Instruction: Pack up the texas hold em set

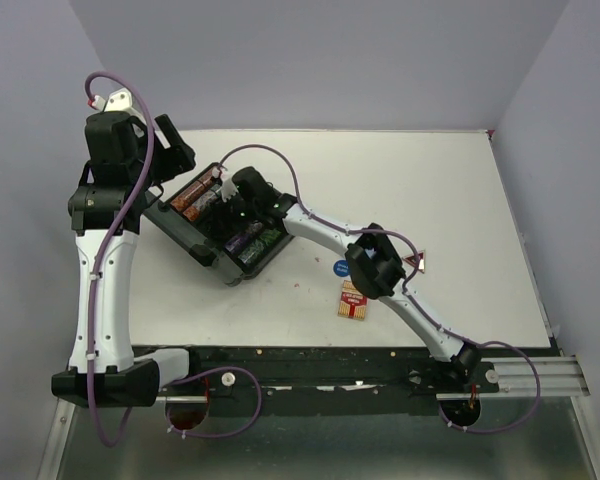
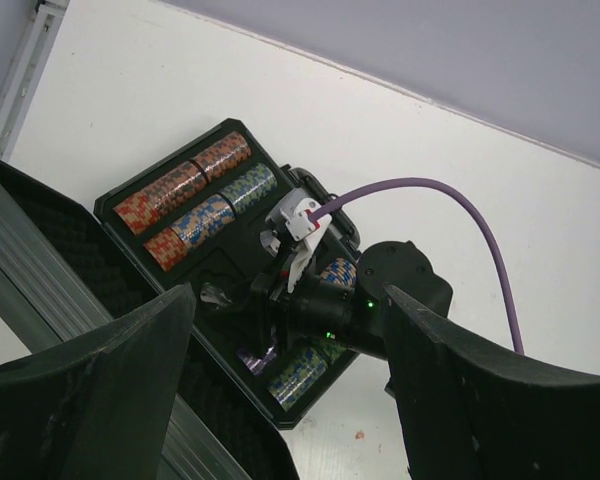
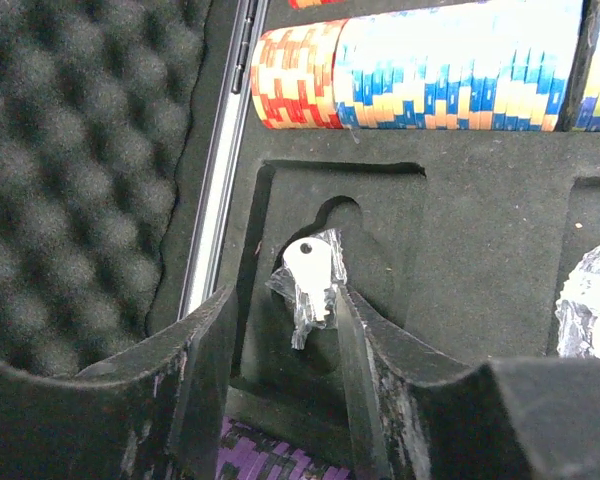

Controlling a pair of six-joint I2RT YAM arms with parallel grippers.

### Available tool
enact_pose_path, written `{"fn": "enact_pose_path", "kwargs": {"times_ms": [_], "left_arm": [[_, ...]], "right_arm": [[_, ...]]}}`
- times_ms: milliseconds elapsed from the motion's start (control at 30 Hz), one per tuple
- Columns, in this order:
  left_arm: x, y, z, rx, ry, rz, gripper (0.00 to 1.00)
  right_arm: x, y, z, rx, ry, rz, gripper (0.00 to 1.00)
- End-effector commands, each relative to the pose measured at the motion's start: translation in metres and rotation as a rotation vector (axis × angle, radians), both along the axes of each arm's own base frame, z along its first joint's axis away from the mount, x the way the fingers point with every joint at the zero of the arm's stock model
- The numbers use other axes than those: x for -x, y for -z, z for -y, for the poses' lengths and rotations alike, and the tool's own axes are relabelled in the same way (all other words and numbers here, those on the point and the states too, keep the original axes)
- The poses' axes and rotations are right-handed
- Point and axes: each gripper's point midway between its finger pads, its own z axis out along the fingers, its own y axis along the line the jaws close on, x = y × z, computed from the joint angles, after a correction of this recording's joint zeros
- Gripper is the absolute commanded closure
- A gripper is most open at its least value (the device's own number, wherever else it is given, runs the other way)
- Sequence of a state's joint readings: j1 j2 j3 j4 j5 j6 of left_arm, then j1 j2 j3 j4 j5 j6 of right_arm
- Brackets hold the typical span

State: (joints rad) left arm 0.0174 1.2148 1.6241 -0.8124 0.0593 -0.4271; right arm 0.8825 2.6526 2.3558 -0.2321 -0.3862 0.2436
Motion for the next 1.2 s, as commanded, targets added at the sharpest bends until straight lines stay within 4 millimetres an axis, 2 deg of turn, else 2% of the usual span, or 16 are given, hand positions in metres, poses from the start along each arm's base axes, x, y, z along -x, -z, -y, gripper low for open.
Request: {"fn": "enact_pose_path", "kwargs": {"times_ms": [0, 67, 300, 467, 600, 767, 900, 1033, 1167], "left_arm": [[0.012, -0.004, -0.005, -0.030, -0.022, 0.004, 0.18], [0.014, -0.005, -0.007, -0.034, -0.030, 0.007, 0.18], [0.020, -0.012, -0.009, -0.040, -0.036, 0.029, 0.17], [0.024, -0.008, -0.009, -0.055, -0.031, 0.018, 0.17], [0.031, -0.007, -0.022, -0.104, -0.081, 0.033, 0.17], [0.040, -0.010, -0.035, -0.176, -0.123, 0.074, 0.17], [0.041, -0.013, -0.038, -0.198, -0.134, 0.107, 0.17], [0.038, -0.010, -0.043, -0.218, -0.154, 0.120, 0.17], [0.034, -0.002, -0.046, -0.228, -0.165, 0.122, 0.17]], "right_arm": [[-0.015, 0.004, 0.008, 0.019, 0.036, 0.000, 0.45], [-0.023, -0.007, 0.011, 0.004, 0.047, 0.013, 0.42], [-0.049, -0.068, 0.024, -0.101, 0.081, 0.033, 0.31], [-0.064, -0.096, 0.045, -0.109, 0.114, 0.047, 0.19], [-0.072, -0.119, 0.066, -0.085, 0.144, 0.087, 0.13], [-0.086, -0.134, 0.118, -0.001, 0.263, 0.115, 0.11], [-0.082, -0.126, 0.180, 0.152, 0.375, 0.096, 0.12], [-0.047, -0.097, 0.245, 0.359, 0.461, 0.036, 0.11], [-0.007, -0.080, 0.299, 0.454, 0.569, -0.069, 0.11]]}}
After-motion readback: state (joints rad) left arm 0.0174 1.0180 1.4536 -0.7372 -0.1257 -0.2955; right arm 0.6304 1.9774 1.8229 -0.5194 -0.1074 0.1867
